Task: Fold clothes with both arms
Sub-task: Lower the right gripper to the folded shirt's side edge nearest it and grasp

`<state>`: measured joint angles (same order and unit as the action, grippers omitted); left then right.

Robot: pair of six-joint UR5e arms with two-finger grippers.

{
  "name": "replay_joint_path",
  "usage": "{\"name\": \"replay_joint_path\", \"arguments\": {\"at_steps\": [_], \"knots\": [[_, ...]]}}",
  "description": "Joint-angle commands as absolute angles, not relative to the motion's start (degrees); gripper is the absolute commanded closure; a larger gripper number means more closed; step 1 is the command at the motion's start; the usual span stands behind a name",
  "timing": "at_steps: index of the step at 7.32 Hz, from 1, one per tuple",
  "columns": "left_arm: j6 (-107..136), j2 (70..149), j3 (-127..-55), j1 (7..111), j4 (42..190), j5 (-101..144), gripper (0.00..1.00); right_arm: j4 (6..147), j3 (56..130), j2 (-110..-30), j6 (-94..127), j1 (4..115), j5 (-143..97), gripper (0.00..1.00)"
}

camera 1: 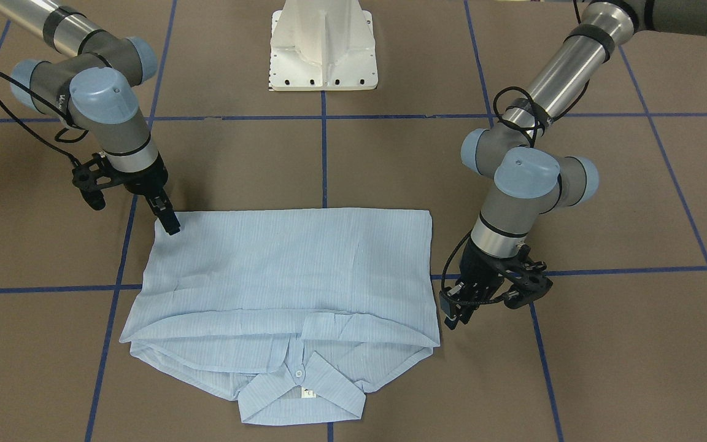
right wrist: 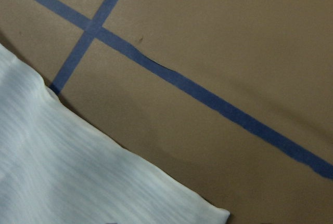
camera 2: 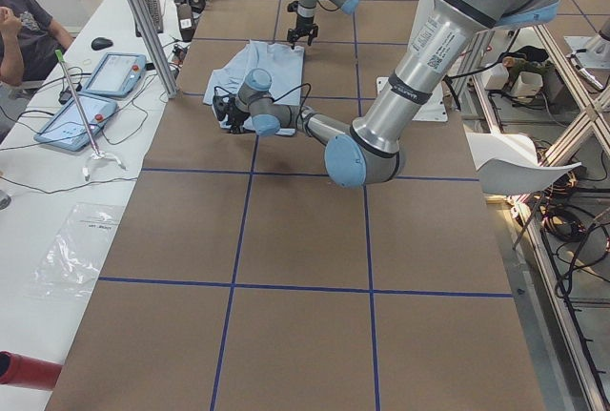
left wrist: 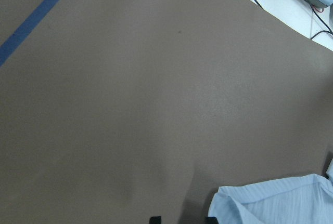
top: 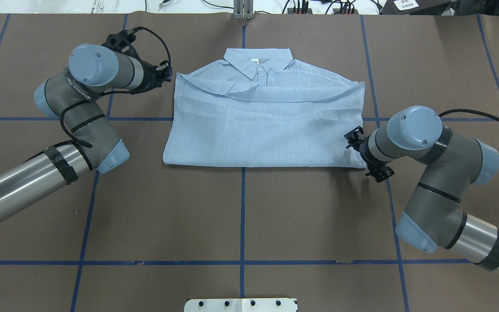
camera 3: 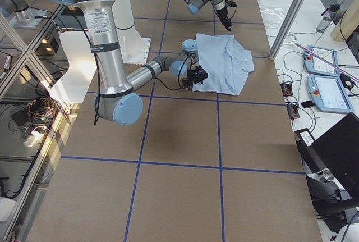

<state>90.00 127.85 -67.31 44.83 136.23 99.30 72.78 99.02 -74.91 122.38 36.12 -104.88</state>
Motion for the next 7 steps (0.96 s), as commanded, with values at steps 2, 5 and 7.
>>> {"name": "replay_joint_path", "arguments": {"at_steps": [2, 5, 7], "knots": [[90.0, 127.8, -67.3, 44.8, 136.2, 99.2, 0.6, 71.1, 97.8, -74.5, 122.8, 36.4, -105.1, 0.96], [90.0, 127.9, -67.3, 44.8, 136.1, 99.3, 0.6, 71.3, 99.6, -74.9, 122.8, 36.6, -105.4, 1.0], [90.0, 127.8, -67.3, 44.8, 136.1, 99.3, 0.6, 71.8, 103.1, -77.6, 122.8, 36.4, -105.5, 1.0]]}}
